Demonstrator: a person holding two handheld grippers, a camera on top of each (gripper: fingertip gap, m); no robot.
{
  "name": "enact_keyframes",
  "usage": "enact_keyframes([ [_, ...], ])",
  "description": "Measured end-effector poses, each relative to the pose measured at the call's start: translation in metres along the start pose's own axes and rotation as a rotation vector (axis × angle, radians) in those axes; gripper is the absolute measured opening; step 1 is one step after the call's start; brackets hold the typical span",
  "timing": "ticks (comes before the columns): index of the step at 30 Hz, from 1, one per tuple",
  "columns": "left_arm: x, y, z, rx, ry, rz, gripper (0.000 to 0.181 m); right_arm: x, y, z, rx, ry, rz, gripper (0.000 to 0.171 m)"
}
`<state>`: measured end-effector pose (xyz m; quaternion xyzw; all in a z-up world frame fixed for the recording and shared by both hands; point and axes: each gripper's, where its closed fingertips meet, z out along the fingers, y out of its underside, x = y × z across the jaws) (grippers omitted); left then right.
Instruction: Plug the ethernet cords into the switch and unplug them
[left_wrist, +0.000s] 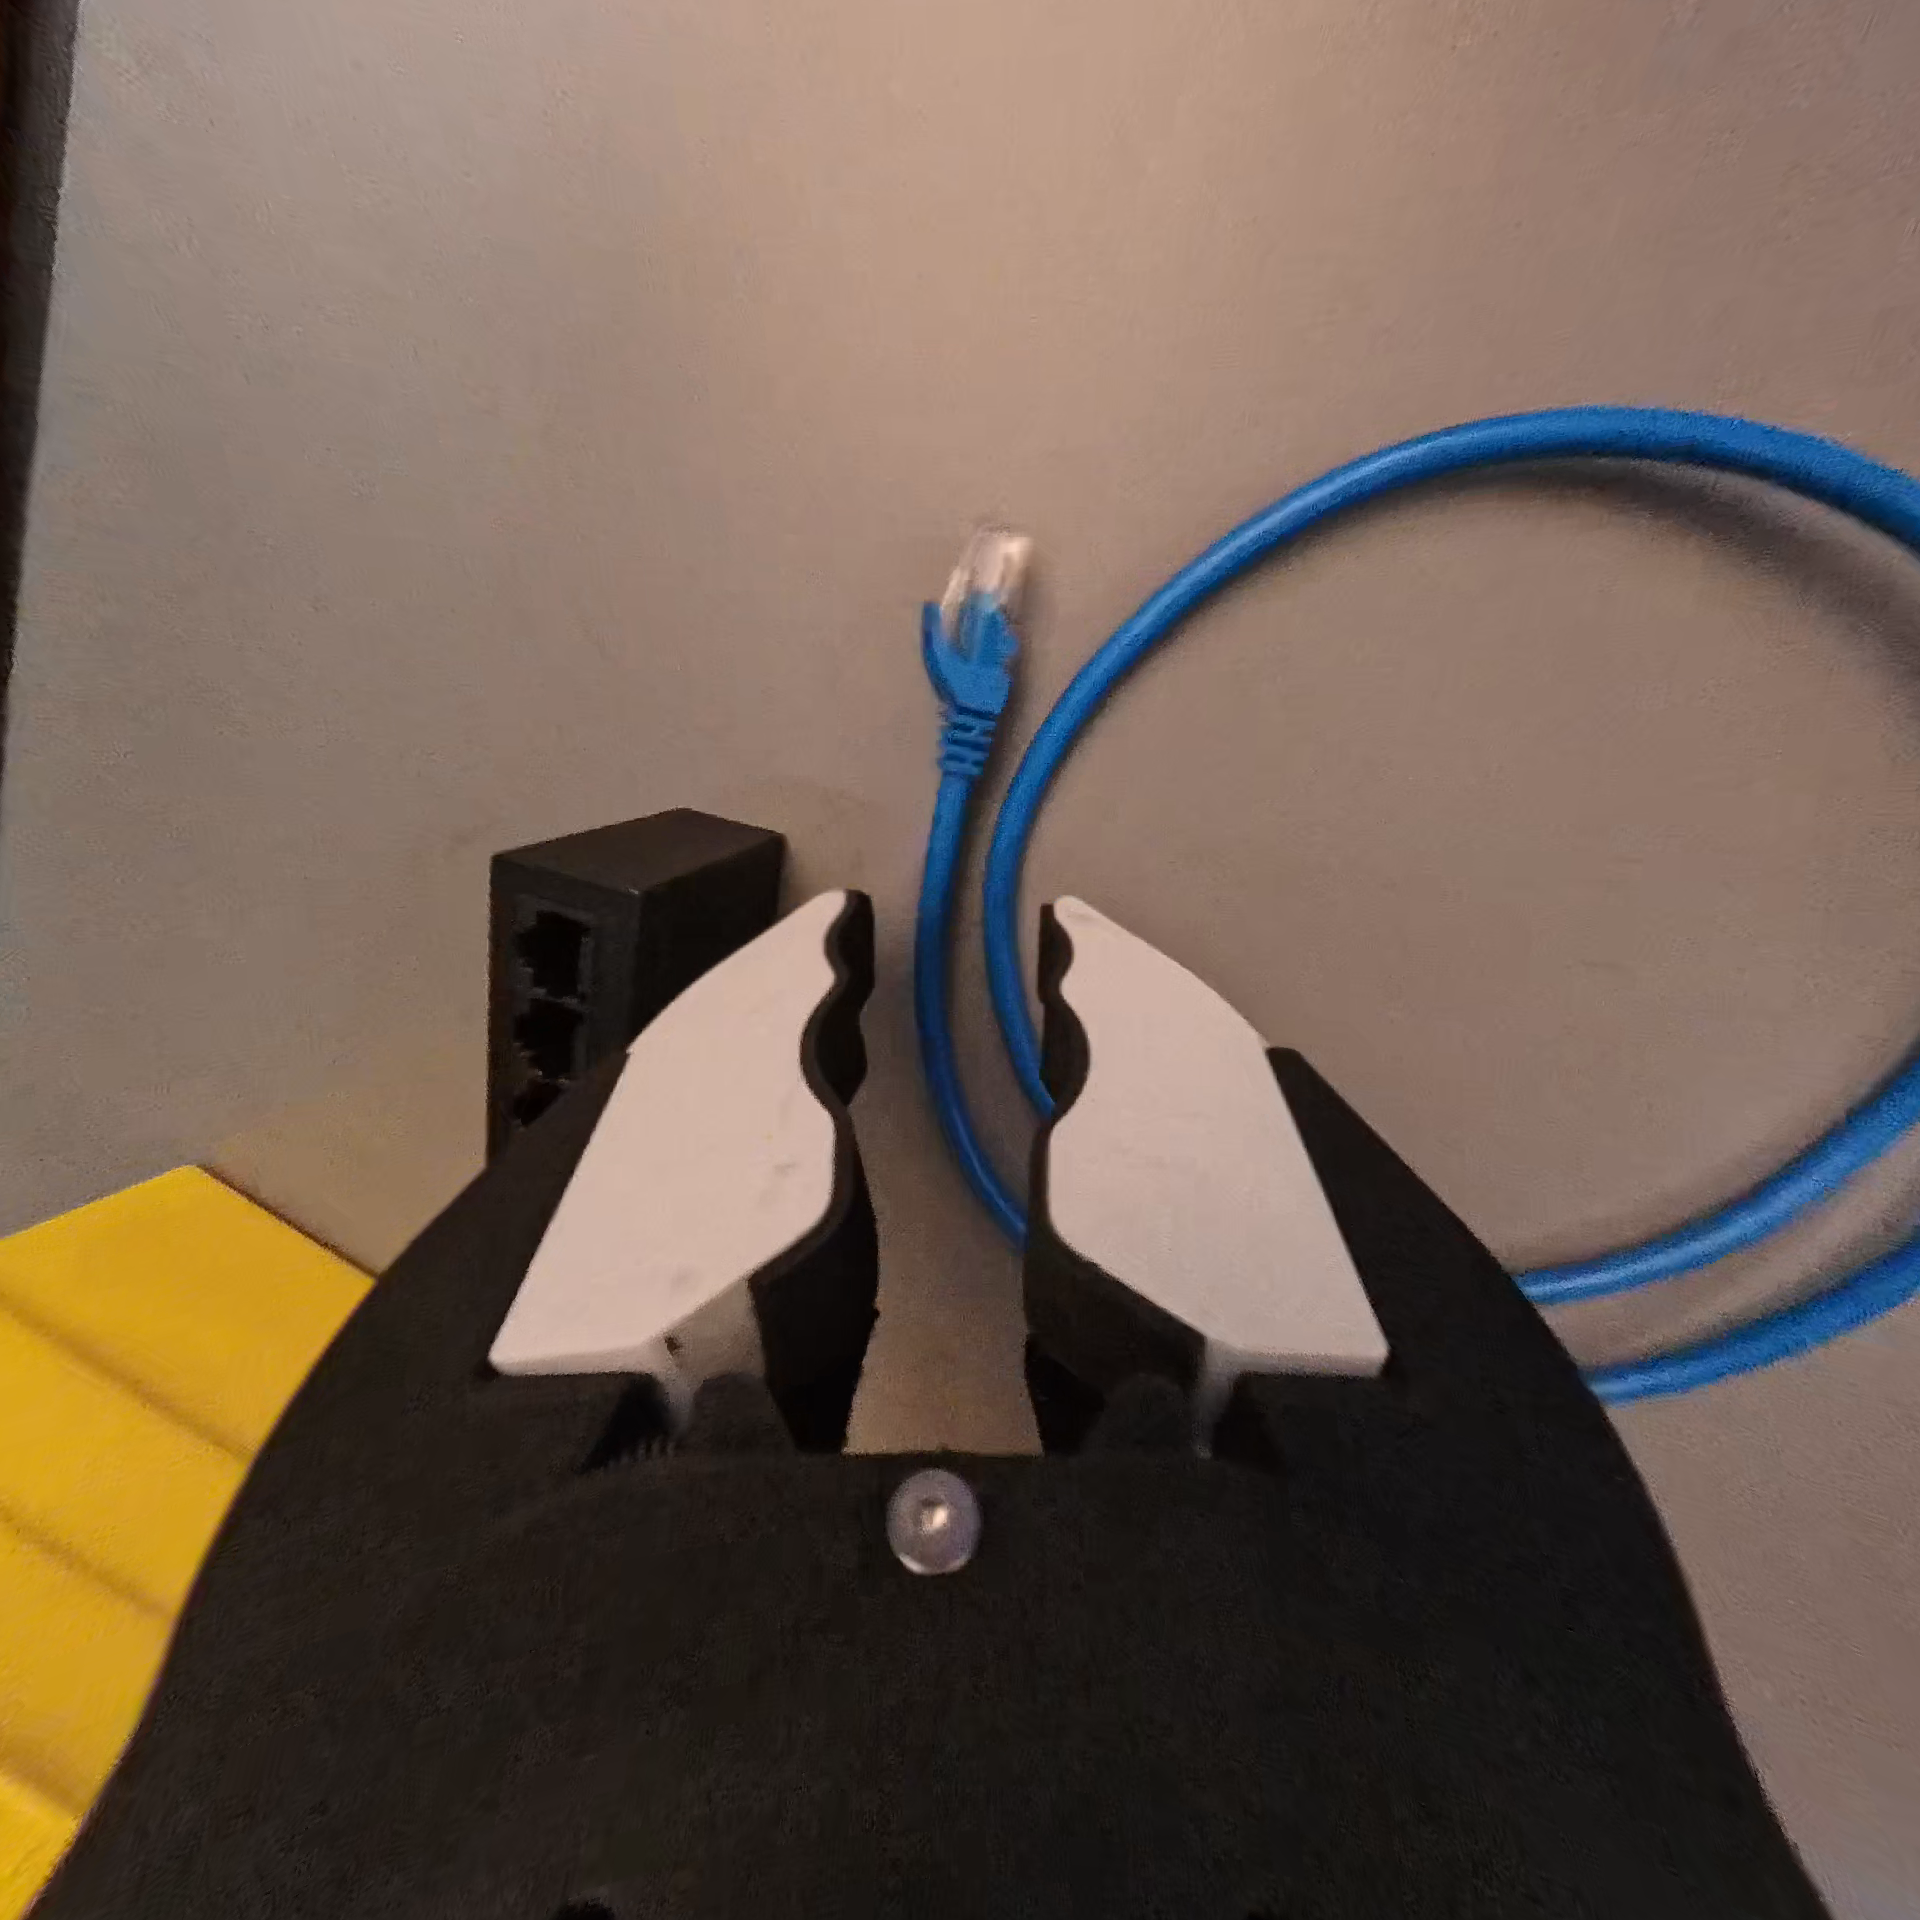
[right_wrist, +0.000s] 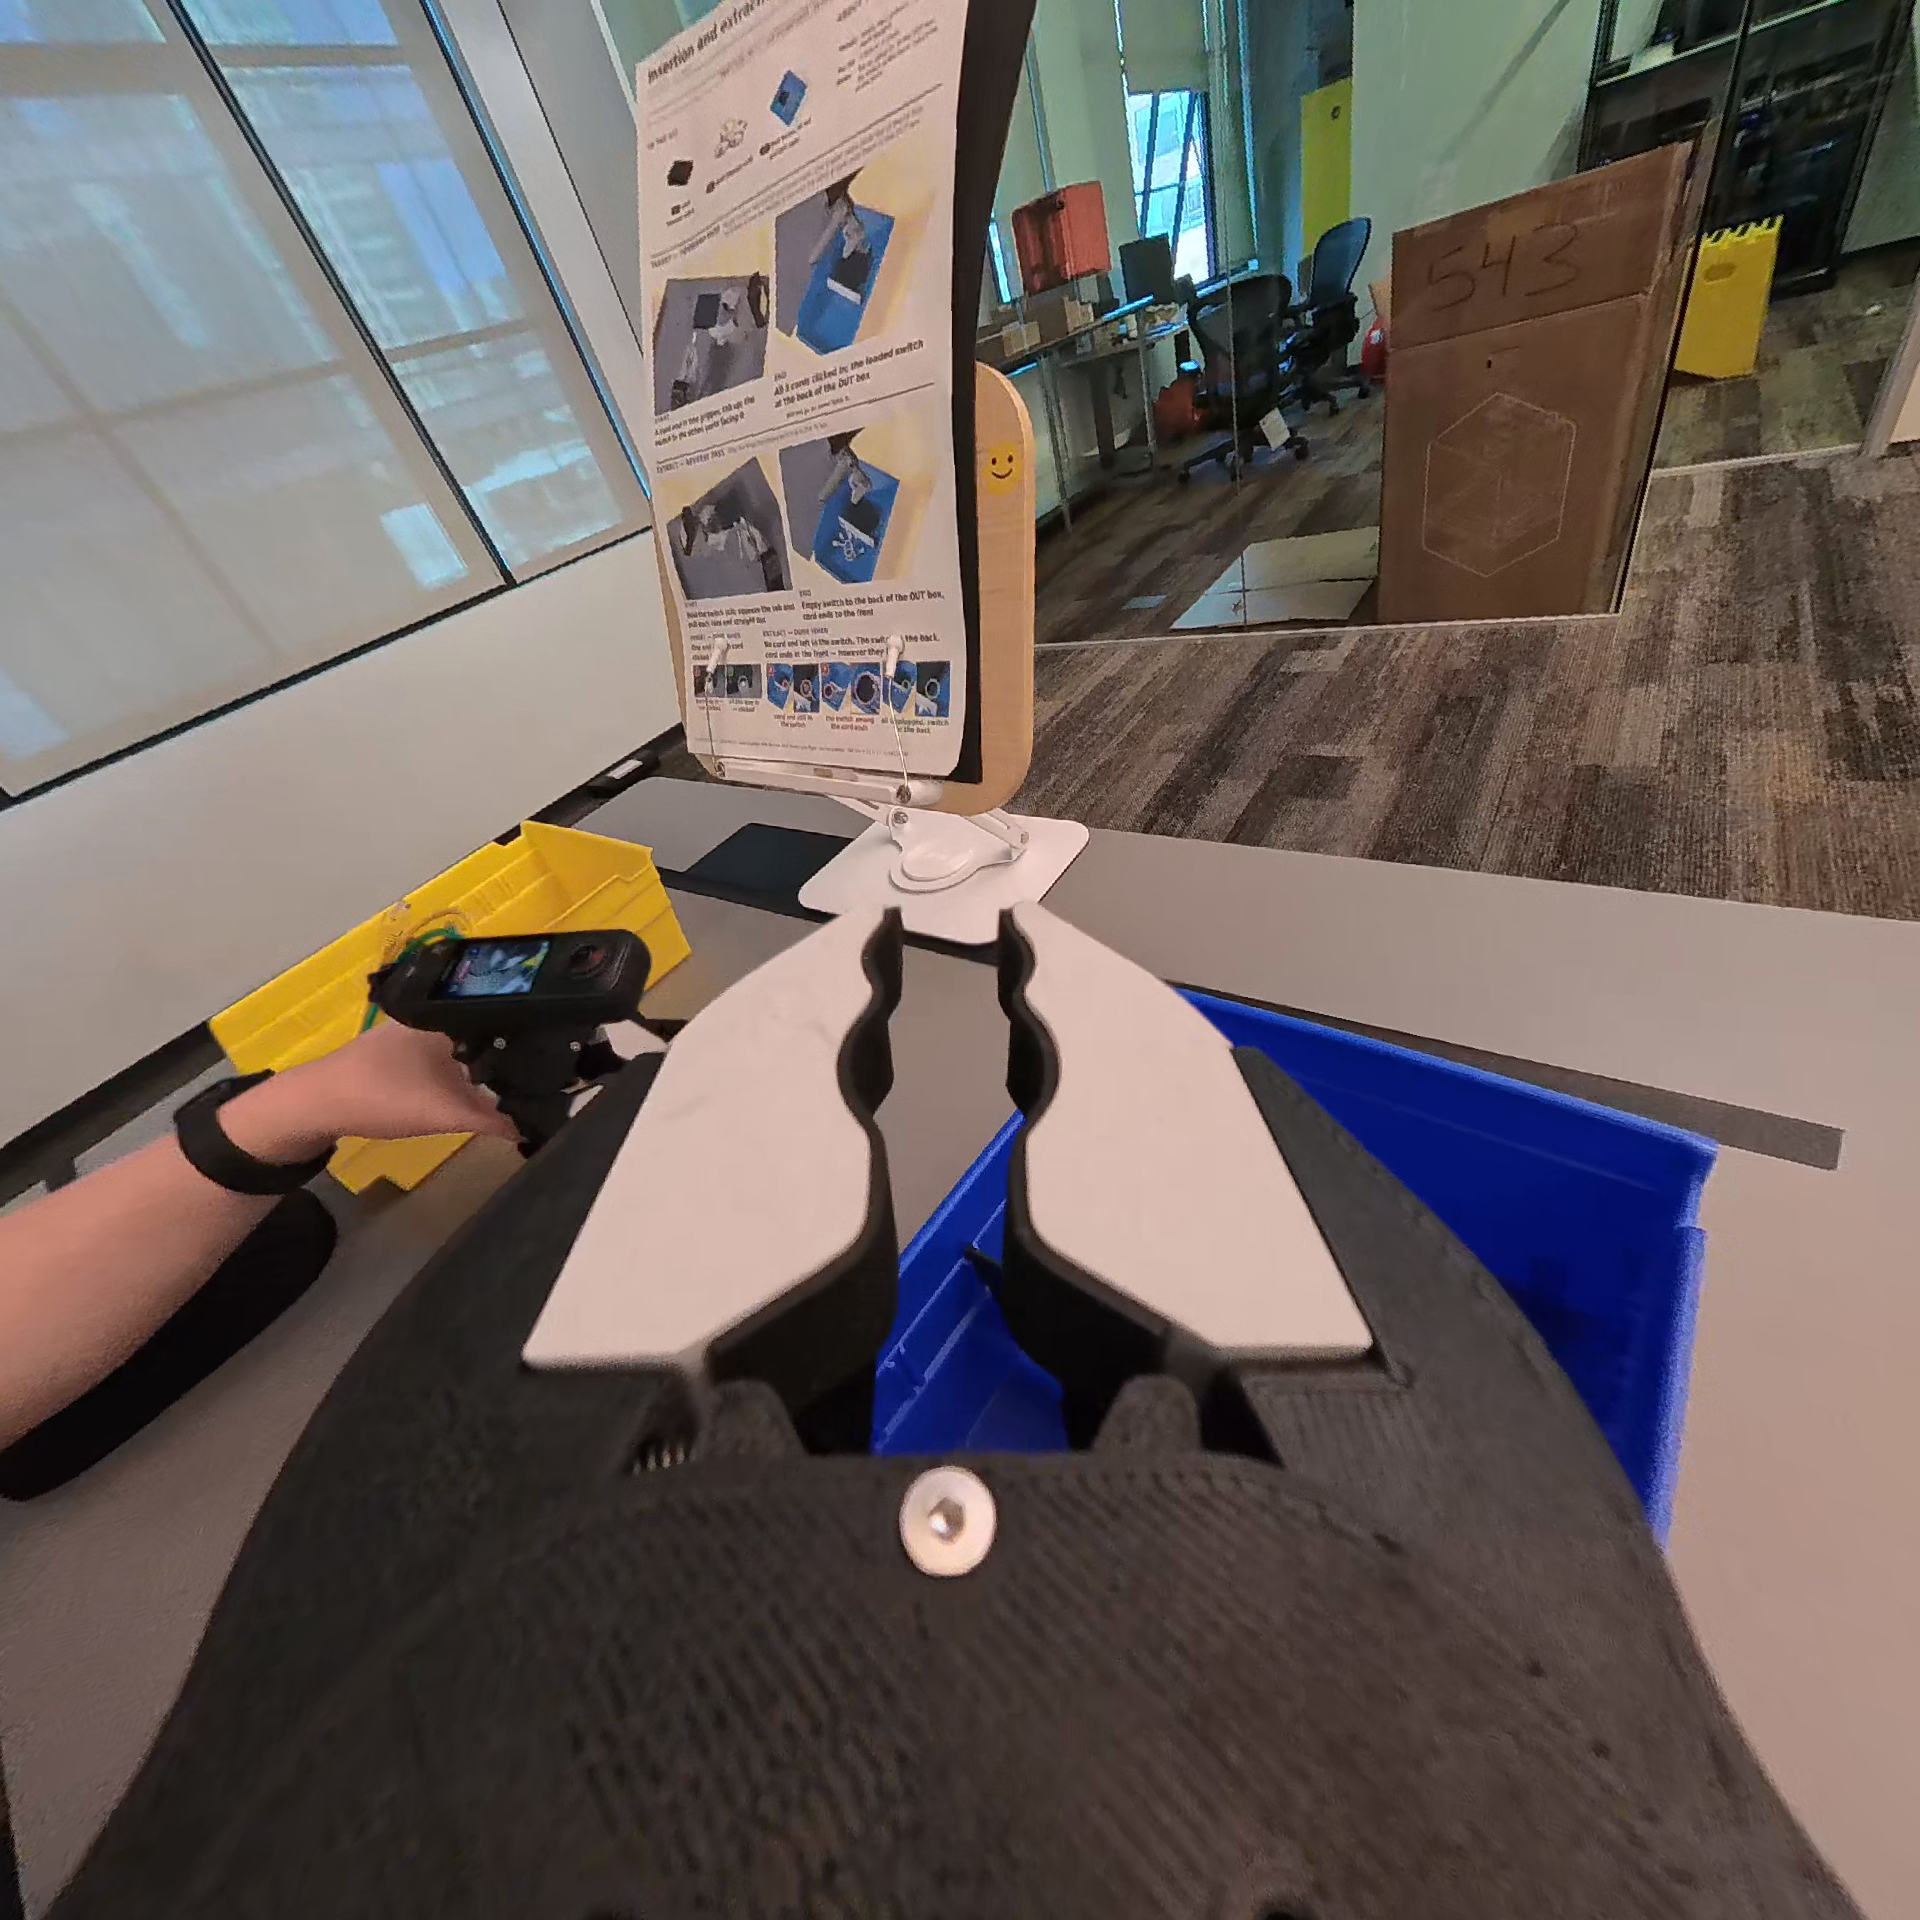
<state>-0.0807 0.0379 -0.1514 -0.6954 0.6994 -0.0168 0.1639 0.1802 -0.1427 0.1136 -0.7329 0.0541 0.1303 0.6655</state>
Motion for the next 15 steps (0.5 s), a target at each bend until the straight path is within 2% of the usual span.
enact_keyframes([
  [3, -0.002, -0.003, 0.004, 0.026, -0.011, -0.007, 0.024, -0.002, 0.004, 0.007, -0.035, 0.006, -0.007, 0.019],
  [8, -0.001, -0.015, -0.009, 0.132, 0.038, -0.061, 0.027, -0.012, 0.011, 0.022, -0.094, 0.023, -0.066, 0.021],
  [12, -0.017, -0.001, -0.006, 0.076, -0.087, -0.016, 0.022, -0.024, 0.014, 0.035, -0.127, 0.016, -0.110, 0.021],
  [15, -0.011, 0.004, 0.001, 0.078, -0.052, -0.015, 0.025, -0.031, 0.015, 0.044, -0.145, 0.028, -0.156, 0.021],
])
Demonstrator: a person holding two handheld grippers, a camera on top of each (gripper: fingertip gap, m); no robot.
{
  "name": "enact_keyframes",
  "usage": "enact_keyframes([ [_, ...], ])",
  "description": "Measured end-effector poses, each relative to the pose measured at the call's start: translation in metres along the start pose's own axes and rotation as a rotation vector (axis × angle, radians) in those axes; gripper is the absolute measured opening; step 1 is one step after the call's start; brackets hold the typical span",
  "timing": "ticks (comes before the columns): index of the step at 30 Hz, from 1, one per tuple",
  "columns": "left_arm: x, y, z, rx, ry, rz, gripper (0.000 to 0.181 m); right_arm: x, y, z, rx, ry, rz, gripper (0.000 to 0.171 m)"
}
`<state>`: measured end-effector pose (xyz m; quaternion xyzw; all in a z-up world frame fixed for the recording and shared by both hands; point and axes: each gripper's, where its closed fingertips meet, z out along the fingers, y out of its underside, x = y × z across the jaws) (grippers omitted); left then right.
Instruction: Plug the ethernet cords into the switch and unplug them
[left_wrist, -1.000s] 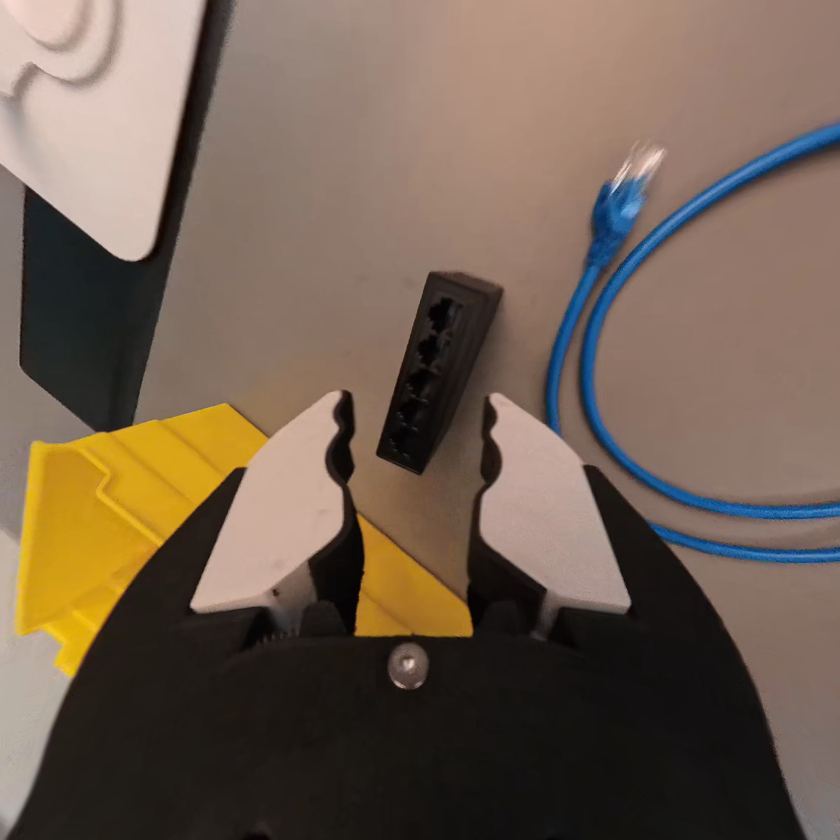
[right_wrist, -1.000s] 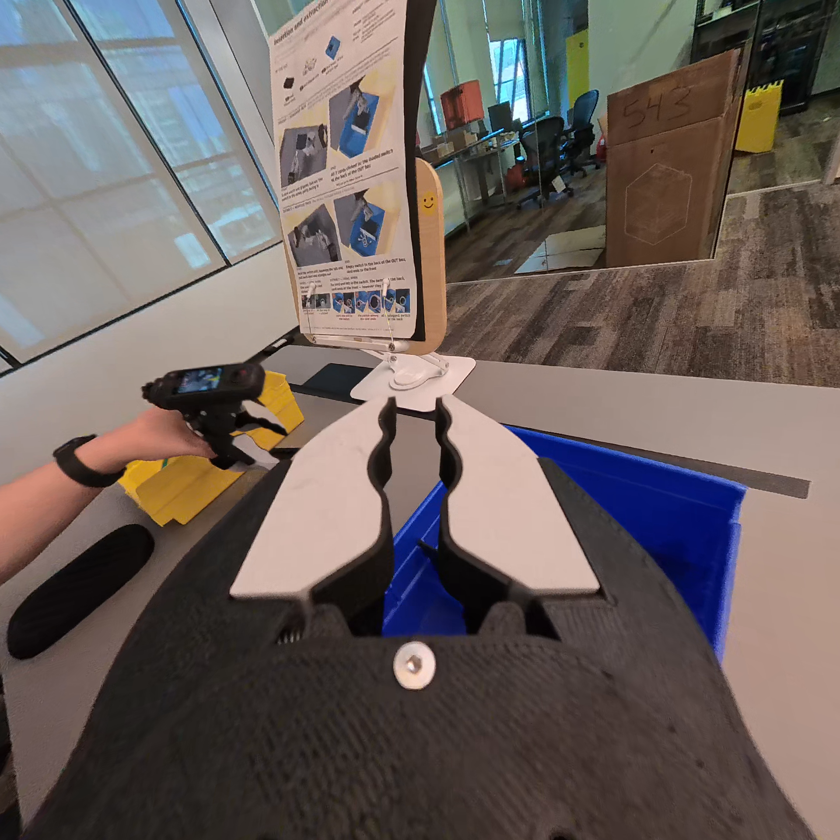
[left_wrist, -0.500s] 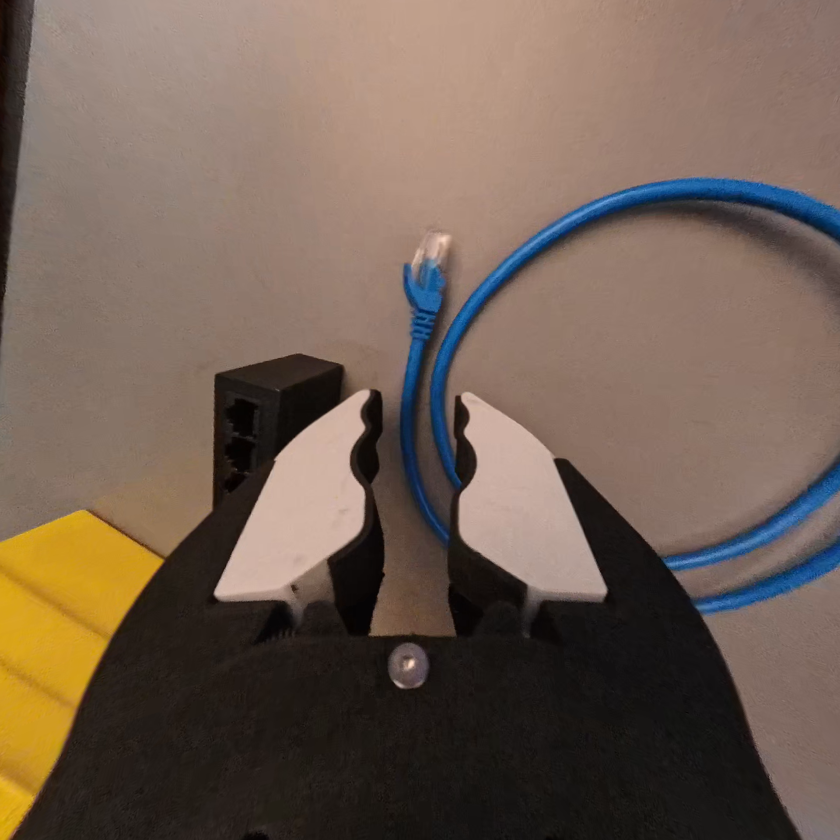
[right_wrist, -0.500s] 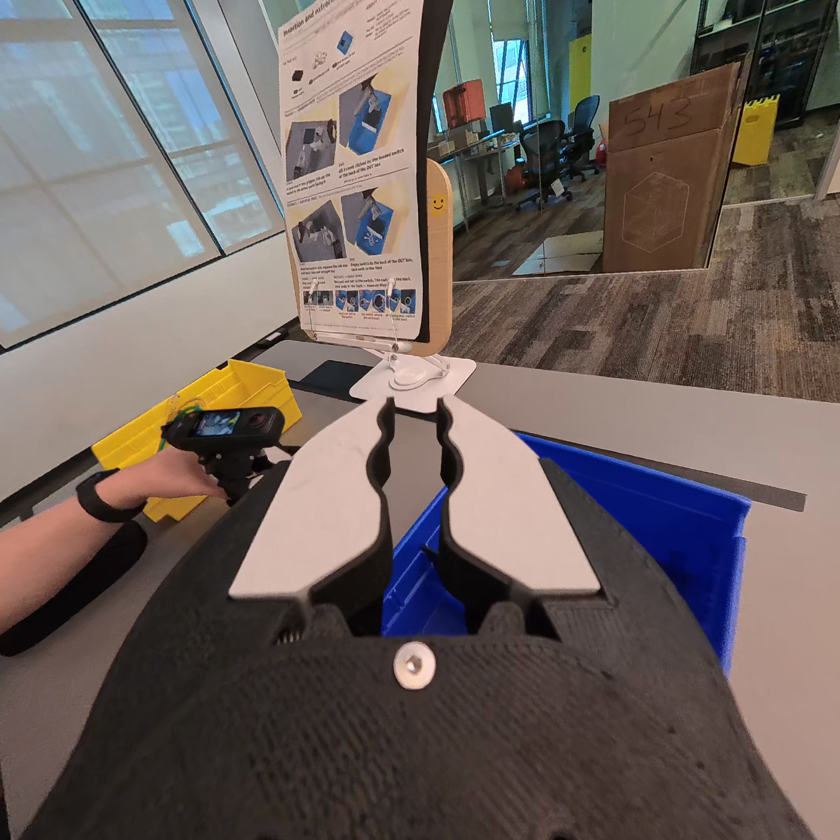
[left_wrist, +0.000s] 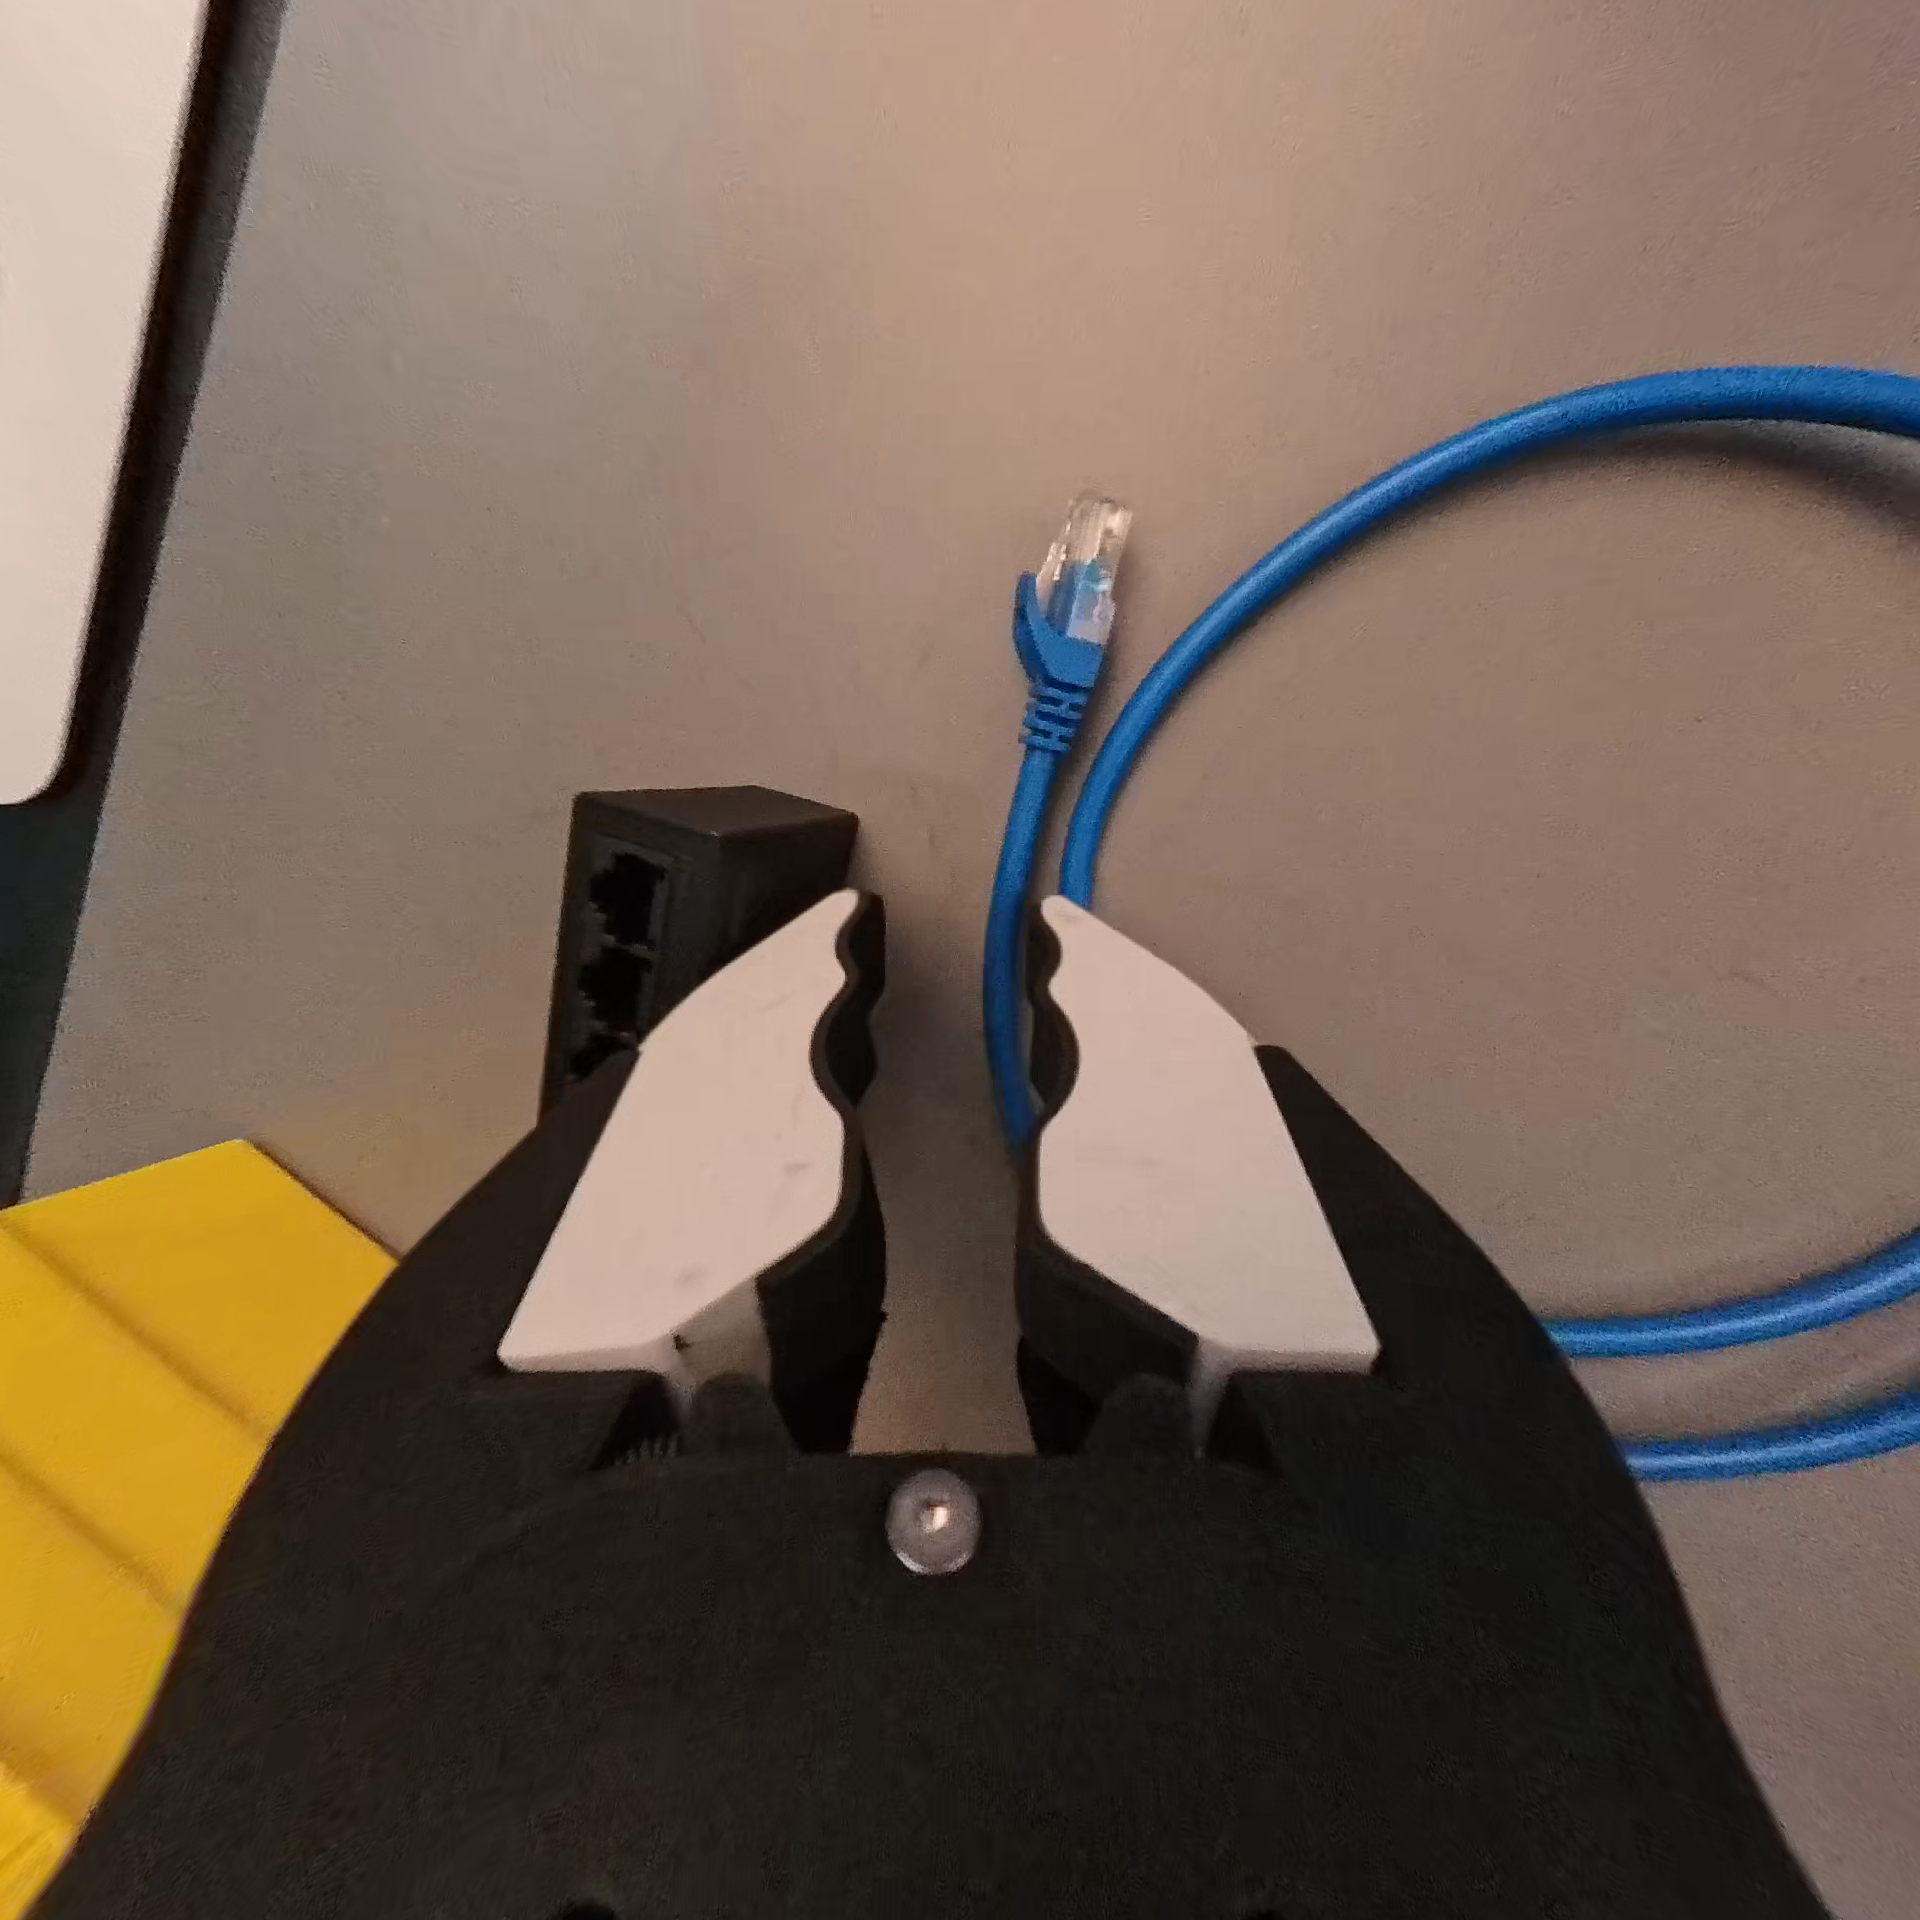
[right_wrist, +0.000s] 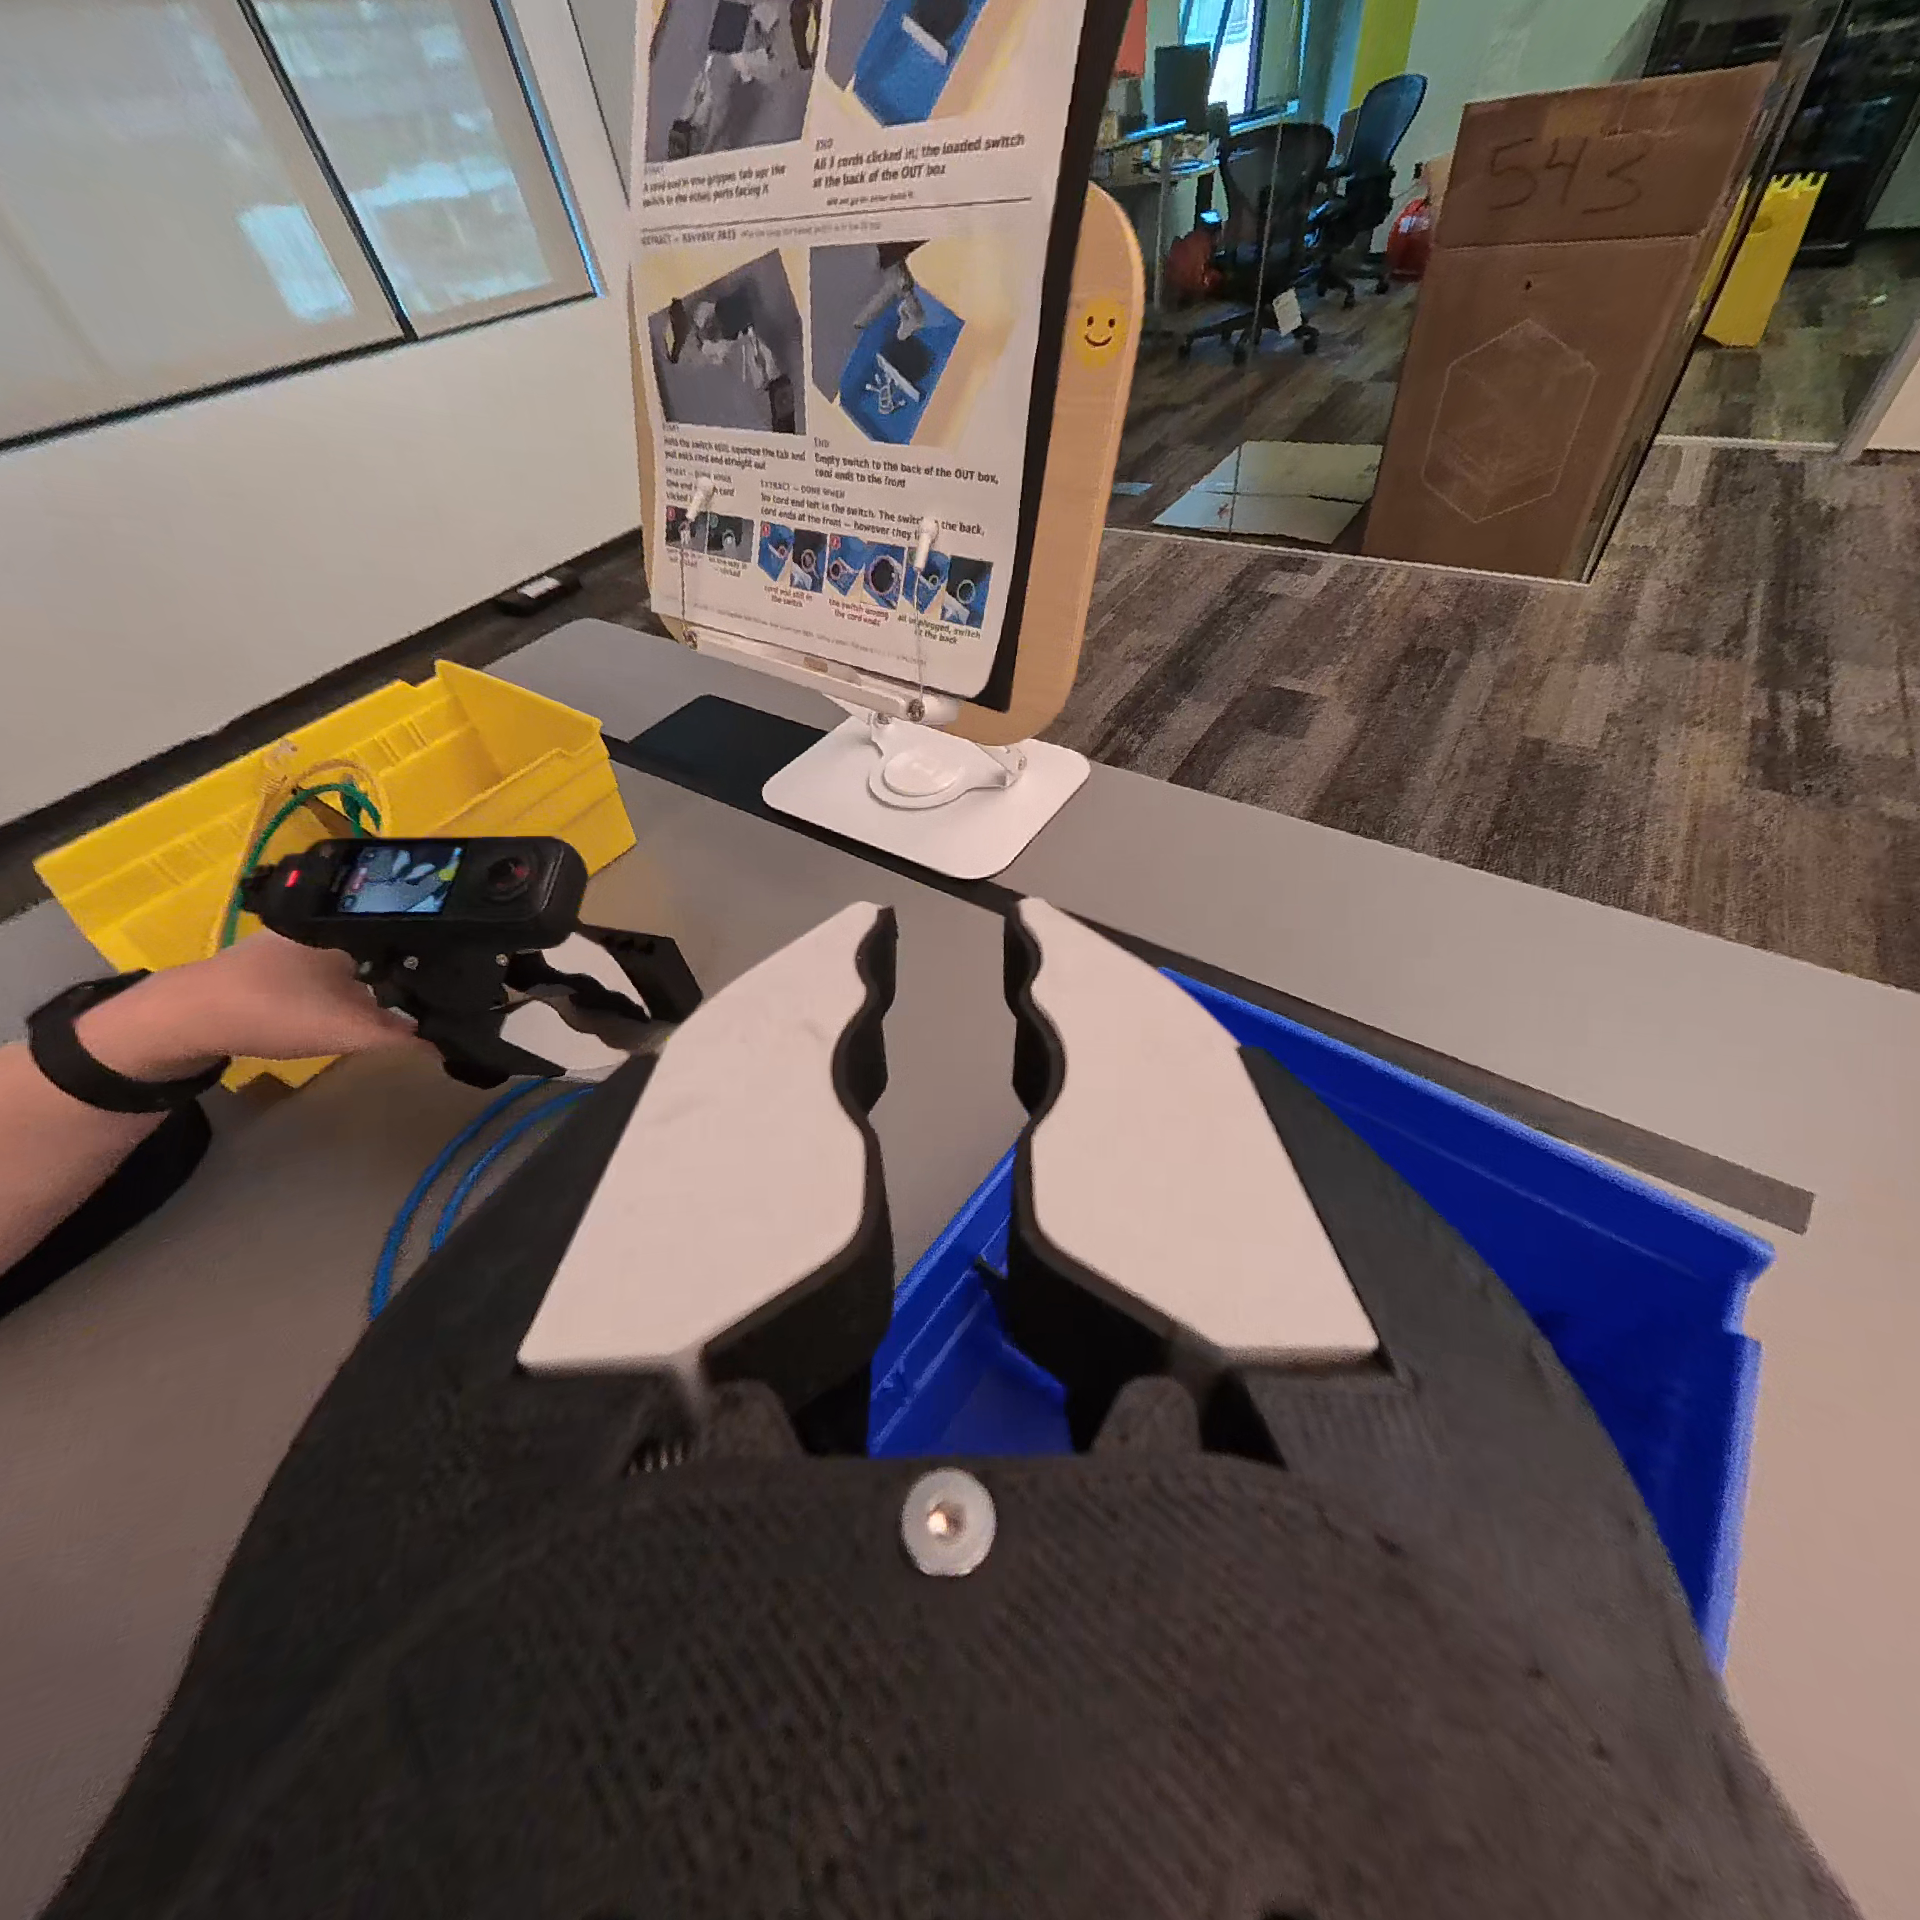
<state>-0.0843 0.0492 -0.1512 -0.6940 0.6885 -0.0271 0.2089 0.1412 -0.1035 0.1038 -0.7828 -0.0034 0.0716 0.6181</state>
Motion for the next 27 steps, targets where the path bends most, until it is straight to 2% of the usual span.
enact_keyframes([
  [4, 0.002, 0.009, 0.005, -0.028, 0.027, -0.005, 0.017, -0.012, 0.000, 0.008, -0.028, -0.005, -0.033, 0.022],
  [5, 0.007, 0.009, 0.005, -0.033, 0.055, 0.004, 0.006, -0.015, 0.000, 0.011, -0.033, -0.012, -0.038, 0.022],
  [9, 0.005, -0.001, -0.009, 0.027, -0.044, 0.120, 0.005, -0.034, 0.003, 0.029, -0.065, -0.055, -0.067, 0.021],
  [11, 0.002, -0.014, -0.036, 0.106, -0.098, 0.131, 0.005, -0.049, 0.005, 0.042, -0.069, -0.104, -0.097, 0.022],
  [15, -0.007, -0.041, -0.115, 0.358, -0.198, 0.113, 0.005, -0.079, 0.000, 0.069, 0.007, -0.226, -0.088, 0.025],
  [18, -0.002, -0.054, -0.171, 0.555, -0.221, 0.117, 0.005, -0.117, -0.003, 0.081, 0.063, -0.428, 0.000, 0.028],
  [20, -0.002, -0.050, -0.190, 0.559, -0.249, 0.118, 0.005, -0.147, -0.001, 0.084, 0.056, -0.571, 0.035, 0.032],
  [22, -0.008, -0.047, -0.204, 0.559, -0.342, 0.118, 0.005, -0.165, 0.001, 0.088, 0.041, -0.601, 0.031, 0.037],
  [24, -0.001, -0.047, -0.211, 0.563, -0.327, 0.115, 0.005, -0.174, -0.008, 0.090, 0.104, -0.520, -0.073, 0.041],
  [27, 0.002, -0.044, -0.215, 0.534, -0.321, 0.095, 0.005, -0.190, -0.023, 0.076, 0.292, -0.252, -0.569, 0.041],
])
